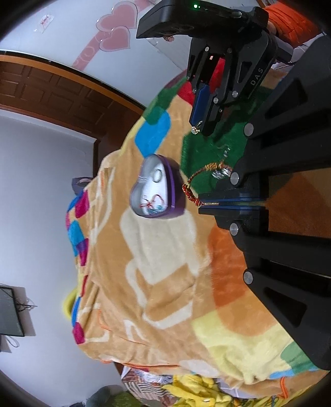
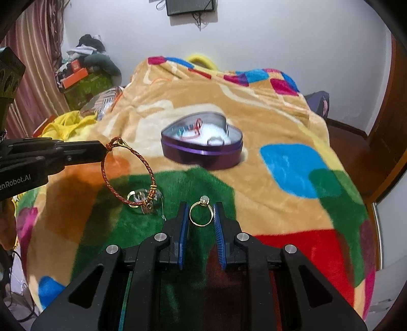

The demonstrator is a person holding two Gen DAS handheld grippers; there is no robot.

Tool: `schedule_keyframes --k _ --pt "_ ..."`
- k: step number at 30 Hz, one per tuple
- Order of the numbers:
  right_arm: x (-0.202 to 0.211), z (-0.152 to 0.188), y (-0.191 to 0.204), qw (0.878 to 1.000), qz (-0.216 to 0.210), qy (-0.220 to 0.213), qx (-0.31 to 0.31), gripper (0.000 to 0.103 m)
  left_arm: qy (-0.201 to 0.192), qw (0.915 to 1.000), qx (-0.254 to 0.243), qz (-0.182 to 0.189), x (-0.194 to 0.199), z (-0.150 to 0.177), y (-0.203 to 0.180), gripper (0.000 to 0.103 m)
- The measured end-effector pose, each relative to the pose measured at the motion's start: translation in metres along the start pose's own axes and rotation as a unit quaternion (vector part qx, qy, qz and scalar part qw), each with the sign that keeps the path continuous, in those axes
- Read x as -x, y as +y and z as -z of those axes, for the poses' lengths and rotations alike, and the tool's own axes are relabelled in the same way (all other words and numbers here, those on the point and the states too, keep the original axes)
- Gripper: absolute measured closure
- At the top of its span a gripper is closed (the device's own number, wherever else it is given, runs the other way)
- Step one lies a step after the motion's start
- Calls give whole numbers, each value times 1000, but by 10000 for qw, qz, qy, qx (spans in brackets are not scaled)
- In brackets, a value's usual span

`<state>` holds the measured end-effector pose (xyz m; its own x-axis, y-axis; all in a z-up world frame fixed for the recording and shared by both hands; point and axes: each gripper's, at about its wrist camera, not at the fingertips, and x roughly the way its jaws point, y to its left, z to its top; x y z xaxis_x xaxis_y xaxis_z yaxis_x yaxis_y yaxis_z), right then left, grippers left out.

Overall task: Organize jewelry
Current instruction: 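Carry the gold ring and red braided bracelet over the heart tin with both grippers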

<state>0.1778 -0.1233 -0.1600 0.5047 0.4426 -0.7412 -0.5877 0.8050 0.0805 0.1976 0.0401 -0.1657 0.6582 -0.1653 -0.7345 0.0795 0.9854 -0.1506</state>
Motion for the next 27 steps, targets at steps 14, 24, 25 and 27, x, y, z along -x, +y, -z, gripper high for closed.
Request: schedule_keyframes --k 14,24,25,27 --pt "25 -30 1 9983 35 -588 -31 85 -594 9982 -105 -28 26 -38 -3 103" --pt "18 -32 -6 9983 -45 -567 -142 85 293 9994 132 144 -20 -30 19 84" --pt "15 -30 -7 9985 -42 -530 -146 85 382 9991 146 143 -26 -27 19 81" --pt "13 -28 -8 9987 -49 -477 -143 85 620 9979 136 121 -39 -18 21 80"
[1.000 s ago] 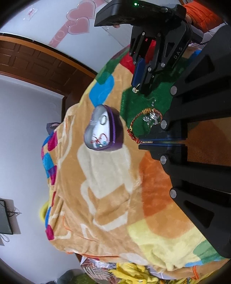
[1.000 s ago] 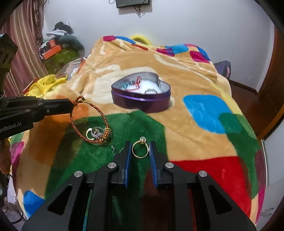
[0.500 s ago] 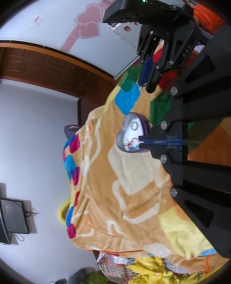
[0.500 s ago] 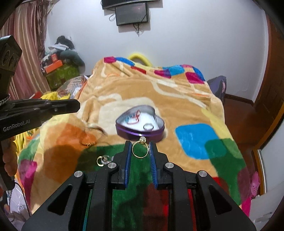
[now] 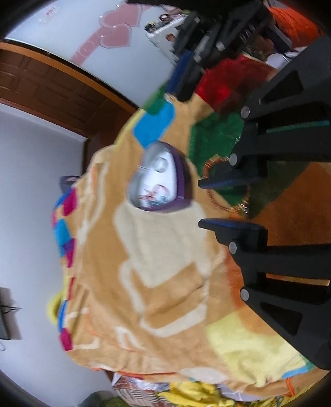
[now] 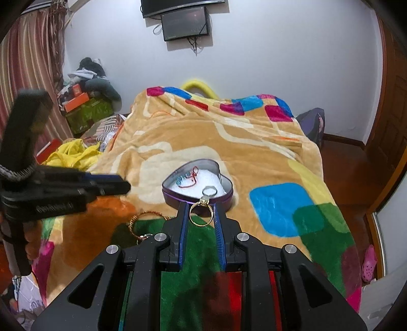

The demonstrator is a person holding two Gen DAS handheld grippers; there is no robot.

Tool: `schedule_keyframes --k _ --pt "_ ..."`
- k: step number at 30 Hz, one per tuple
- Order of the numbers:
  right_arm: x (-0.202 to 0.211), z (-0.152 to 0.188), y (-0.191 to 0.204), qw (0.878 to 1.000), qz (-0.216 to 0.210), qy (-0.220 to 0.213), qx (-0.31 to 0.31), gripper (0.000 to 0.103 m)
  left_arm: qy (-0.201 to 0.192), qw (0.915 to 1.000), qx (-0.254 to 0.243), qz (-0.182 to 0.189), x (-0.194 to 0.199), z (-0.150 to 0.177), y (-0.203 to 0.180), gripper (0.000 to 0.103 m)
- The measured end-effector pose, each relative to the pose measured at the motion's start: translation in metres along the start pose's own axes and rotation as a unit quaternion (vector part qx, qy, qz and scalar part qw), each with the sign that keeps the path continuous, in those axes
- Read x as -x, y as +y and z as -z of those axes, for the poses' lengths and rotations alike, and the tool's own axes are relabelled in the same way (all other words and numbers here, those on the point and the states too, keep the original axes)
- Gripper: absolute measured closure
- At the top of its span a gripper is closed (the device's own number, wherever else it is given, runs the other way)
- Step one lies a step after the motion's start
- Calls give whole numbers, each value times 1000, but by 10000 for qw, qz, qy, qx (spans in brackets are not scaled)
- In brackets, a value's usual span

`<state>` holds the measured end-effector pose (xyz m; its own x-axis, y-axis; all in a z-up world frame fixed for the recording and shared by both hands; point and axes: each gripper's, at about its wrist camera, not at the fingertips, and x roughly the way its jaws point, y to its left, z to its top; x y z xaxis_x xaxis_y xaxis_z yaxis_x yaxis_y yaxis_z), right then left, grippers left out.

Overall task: Organize jewelry
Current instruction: 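Carry the gold ring and red braided bracelet over the heart tin with both grippers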

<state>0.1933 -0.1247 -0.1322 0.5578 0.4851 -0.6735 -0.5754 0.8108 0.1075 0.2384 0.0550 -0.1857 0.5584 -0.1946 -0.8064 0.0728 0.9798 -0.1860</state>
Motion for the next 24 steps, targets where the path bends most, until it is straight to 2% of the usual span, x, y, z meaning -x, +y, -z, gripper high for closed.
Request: schedule_keyframes --k 5,7,9,12,15,20,24 --pt "-7 5 -2 9999 1 124 -14 85 543 9985 -71 -16 -32 15 0 80" --pt "-7 6 -3 9999 -7 136 -22 85 610 9981 -60 -59 -40 20 1 80" --pt "-7 6 -3 9999 -7 134 -20 85 544 9984 -85 -90 -41 23 1 80" --pt "-7 6 -3 9999 -4 130 -21 85 463 9985 -162 -227 -40 25 -1 94" --pt "-7 5 -4 9999 -11 107 -33 85 420 9988 -122 -224 -37 25 1 98" --pt "-7 1 -6 10000 -7 49 -53 85 174 9996 23 -238 -22 14 5 98" --pt "-8 -4 -8 10000 19 8 -51 85 -154 9995 -57 -251 -3 -2 1 98"
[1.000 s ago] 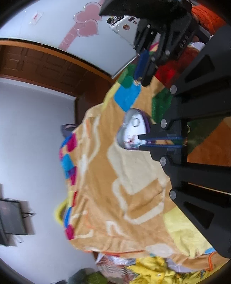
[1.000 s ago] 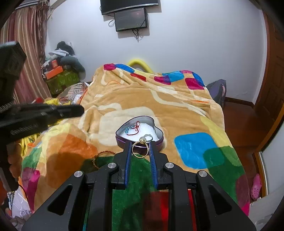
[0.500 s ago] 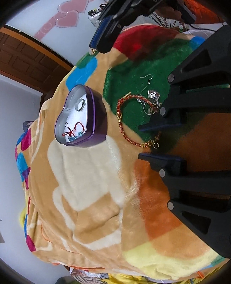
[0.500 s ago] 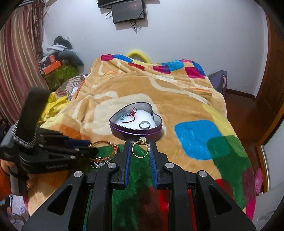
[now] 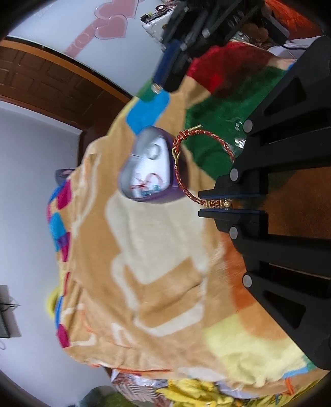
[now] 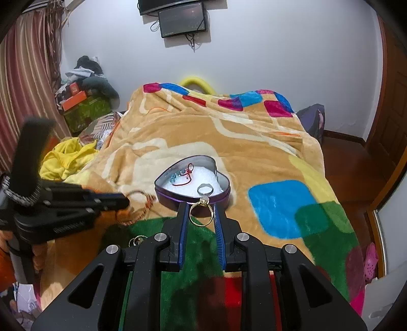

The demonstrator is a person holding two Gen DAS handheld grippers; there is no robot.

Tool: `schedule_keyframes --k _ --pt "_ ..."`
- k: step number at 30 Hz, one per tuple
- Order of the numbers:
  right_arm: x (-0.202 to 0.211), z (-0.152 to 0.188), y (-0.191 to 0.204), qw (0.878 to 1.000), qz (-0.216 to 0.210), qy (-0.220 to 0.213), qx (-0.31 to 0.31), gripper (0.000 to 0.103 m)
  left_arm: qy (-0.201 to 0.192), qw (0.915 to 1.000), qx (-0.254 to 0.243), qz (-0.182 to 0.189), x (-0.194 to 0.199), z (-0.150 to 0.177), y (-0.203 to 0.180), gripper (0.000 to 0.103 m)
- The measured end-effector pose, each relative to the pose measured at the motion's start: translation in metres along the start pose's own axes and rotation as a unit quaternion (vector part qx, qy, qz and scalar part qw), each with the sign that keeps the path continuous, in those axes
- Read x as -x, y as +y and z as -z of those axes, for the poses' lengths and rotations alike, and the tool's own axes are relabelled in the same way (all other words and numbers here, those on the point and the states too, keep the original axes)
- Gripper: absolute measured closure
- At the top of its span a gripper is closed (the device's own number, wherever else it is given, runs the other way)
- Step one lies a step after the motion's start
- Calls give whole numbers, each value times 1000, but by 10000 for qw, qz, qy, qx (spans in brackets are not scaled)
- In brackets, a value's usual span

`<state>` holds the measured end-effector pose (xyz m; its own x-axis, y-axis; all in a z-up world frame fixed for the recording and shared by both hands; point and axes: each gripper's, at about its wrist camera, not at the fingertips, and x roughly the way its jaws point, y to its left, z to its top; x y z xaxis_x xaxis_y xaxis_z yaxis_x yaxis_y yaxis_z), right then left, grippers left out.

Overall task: Organize jewelry
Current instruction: 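Carry the gold ring and red braided bracelet over the heart tin with both grippers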

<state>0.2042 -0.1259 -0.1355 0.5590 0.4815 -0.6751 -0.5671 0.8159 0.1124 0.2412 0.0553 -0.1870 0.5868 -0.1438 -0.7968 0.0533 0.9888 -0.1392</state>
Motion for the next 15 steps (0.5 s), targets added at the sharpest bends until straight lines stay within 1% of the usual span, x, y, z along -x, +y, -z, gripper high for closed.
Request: schedule_keyframes --k 6,11,15 --pt "-1 -8 -2 10000 -3 -73 -27 85 -387 9992 -79 -1 18 -24 -7 98" --pt "-3 -15 -1 9999 -7 -138 2 85 -554 9984 -53 35 18 -43 -6 98" --pt "-6 -21 -2 9998 -17 -195 12 85 -622 9980 -84 24 14 -51 -7 98"
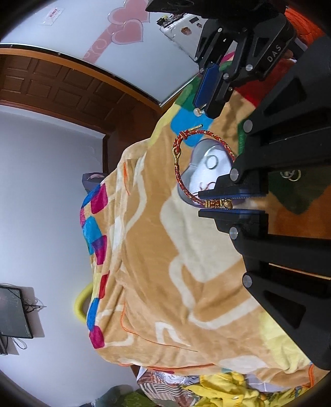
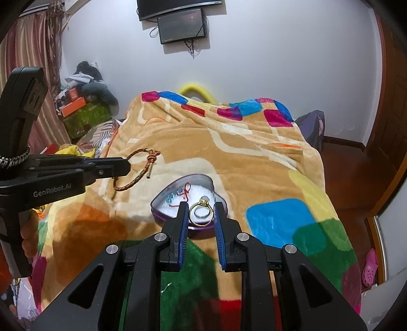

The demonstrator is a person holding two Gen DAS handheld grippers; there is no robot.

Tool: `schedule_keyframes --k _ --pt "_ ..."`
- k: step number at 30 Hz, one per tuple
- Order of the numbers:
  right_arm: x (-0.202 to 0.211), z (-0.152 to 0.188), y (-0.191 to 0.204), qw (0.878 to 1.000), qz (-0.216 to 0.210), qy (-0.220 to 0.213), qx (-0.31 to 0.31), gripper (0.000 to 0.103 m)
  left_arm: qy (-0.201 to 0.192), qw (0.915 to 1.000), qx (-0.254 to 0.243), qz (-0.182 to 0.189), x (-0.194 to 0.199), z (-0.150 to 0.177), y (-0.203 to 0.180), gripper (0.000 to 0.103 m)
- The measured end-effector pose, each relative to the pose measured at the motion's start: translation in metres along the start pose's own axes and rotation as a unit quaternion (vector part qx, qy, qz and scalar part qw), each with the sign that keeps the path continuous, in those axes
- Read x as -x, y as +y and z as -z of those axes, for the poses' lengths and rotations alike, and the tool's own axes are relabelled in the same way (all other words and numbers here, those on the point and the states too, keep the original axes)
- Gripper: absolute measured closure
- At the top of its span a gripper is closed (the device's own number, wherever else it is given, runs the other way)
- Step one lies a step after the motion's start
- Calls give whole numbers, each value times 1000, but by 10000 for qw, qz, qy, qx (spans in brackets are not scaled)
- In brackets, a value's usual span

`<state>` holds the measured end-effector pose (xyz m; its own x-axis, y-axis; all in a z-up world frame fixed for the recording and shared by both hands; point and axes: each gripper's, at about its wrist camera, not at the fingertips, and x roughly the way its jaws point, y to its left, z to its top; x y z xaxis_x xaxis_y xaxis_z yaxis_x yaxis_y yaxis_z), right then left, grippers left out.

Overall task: Organize jewelry
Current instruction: 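Carry the gold ring and red braided bracelet over the heart tin with both grippers, then lower both items into the tin and open both grippers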

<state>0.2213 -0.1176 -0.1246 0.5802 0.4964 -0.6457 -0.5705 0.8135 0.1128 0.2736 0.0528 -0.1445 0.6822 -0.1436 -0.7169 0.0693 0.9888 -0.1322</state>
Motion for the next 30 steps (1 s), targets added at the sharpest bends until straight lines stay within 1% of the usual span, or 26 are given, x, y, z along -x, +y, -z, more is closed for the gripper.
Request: schedule_keyframes --k 6,12,17,22,30 --pt "-5 -10 -1 10000 -18 -82 8 85 55 10000 -53 -19 -17 -6 0 98" --pt "-12 -17 0 9999 -39 -111 46 85 213 9997 -83 113 -35 -8 -2 98" --pt "-22 -16 -3 9999 -112 -51 -22 85 354 9990 -180 192 -49 -6 -5 98" --pt "-39 -12 -5 9997 -118 190 -9 85 488 9981 -295 230 -61 -4 -9 98" --pt "-59 -7 -13 9979 -231 598 -110 85 626 9971 -327 289 -73 -1 -8 98"
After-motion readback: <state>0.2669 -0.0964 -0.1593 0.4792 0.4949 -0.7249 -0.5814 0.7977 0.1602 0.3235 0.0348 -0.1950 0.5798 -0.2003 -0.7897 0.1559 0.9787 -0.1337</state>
